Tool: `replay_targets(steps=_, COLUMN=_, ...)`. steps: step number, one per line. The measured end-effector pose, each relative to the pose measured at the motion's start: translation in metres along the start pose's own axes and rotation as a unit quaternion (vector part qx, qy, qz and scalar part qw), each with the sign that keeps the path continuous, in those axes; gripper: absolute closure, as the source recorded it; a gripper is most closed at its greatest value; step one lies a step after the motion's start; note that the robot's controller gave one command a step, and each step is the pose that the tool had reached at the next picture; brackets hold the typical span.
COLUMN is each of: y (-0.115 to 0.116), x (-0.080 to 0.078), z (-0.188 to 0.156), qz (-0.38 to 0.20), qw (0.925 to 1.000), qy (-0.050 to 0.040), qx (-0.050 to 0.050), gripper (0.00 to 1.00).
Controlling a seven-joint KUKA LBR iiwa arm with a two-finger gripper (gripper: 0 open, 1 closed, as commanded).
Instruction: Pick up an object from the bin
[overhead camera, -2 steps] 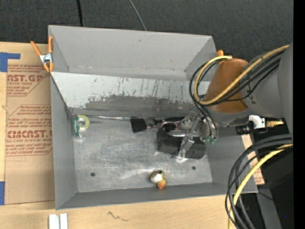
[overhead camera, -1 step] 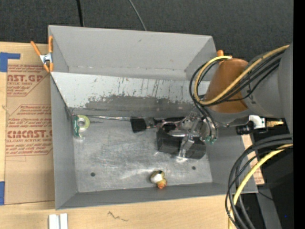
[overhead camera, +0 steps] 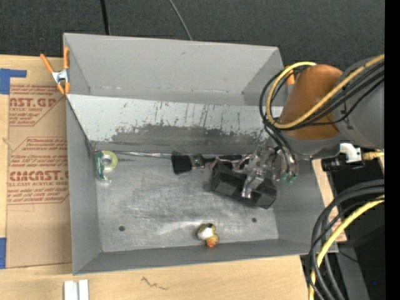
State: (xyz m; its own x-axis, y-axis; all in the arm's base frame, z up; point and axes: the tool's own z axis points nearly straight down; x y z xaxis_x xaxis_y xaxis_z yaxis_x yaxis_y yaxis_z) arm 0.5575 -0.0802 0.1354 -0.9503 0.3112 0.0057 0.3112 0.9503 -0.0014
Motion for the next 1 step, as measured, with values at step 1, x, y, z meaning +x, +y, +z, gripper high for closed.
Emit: replay_targets(steps=1, y=0.0032, x=-0.0031, z=-0.0169, qz=-0.001, qw=1.0, qy=-0.0055, qx=-0.001, gripper=1.0)
